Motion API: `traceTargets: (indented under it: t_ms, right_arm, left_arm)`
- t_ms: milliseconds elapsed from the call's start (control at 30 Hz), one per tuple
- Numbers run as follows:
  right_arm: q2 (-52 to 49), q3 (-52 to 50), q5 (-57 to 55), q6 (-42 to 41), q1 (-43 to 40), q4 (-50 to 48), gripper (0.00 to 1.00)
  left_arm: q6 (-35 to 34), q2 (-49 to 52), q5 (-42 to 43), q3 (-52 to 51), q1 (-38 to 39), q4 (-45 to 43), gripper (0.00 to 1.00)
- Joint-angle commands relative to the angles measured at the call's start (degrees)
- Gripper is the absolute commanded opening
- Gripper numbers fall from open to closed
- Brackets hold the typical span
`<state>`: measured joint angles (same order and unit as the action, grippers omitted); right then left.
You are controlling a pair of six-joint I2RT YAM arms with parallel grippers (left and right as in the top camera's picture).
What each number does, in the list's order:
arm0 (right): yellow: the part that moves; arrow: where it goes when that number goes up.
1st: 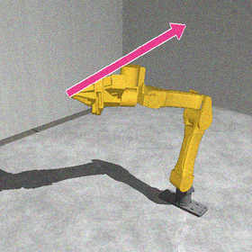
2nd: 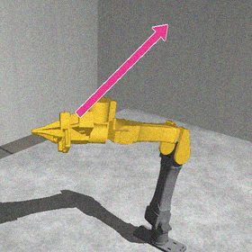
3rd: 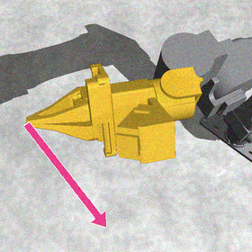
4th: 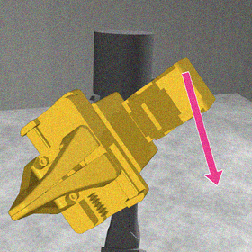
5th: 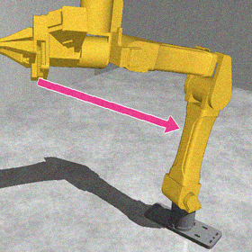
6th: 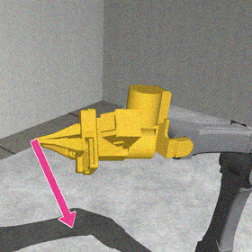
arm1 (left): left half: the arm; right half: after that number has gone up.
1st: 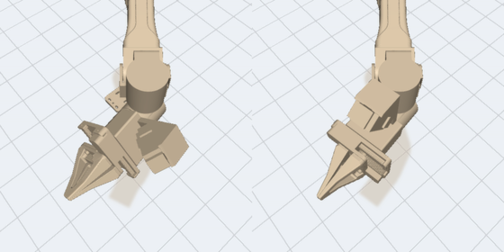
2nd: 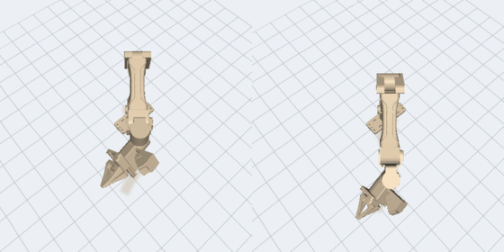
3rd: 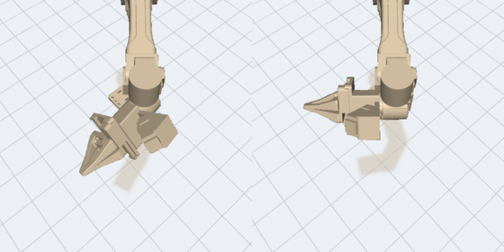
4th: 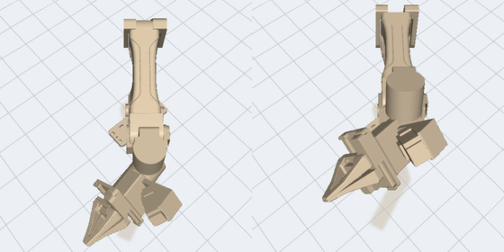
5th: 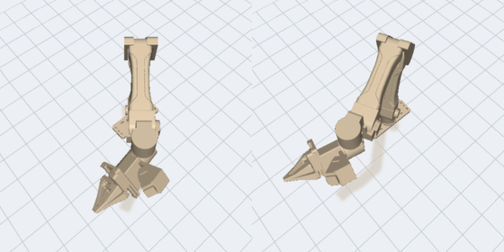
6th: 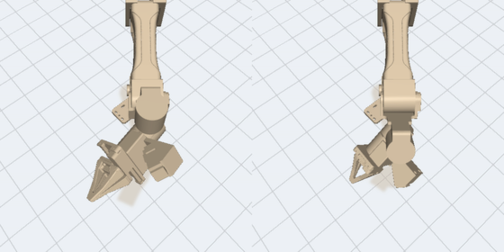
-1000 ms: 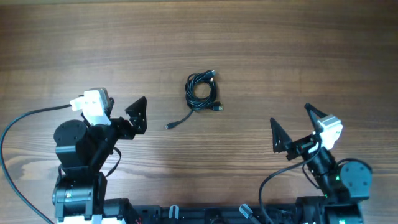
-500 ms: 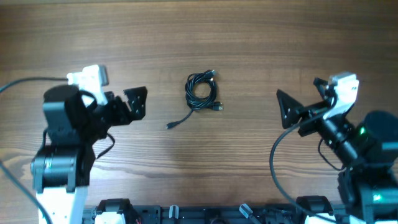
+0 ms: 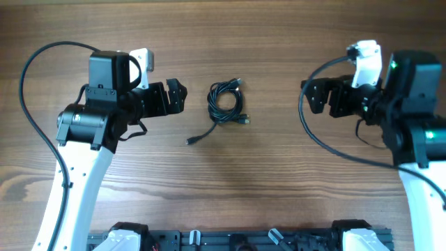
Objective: Untangle cables
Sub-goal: 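Reach the left gripper down onto the coiled black cable and grasp it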
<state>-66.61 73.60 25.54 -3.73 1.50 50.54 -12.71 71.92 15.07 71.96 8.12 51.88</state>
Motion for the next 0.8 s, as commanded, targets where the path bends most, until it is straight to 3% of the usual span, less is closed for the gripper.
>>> traceTargets:
  t_ms: [0, 200, 533, 767]
  right_arm:
    - [-2.2, 1.2, 7.2, 0.5, -0.2, -0.2, 1.00]
    - [-3.1, 1.2, 8.0, -0.4, -0.2, -0.3, 1.00]
    - [-3.3, 1.2, 8.0, -2.9, -0.2, -0.7, 1.00]
    - [-3.3, 1.0, 8.0, -4.0, -0.2, -0.3, 1.00]
  left_arm:
    - [0.3, 0.3, 1.2, 1.2, 0.3, -1.7, 1.00]
    - [-4.7, 0.9, 3.3, 1.2, 0.3, -2.8, 0.99]
    - [-15.0, 11.7, 2.3, 1.2, 1.3, -3.9, 0.82]
    - [-21.6, 17.7, -9.7, 1.2, 7.3, -7.1, 0.76]
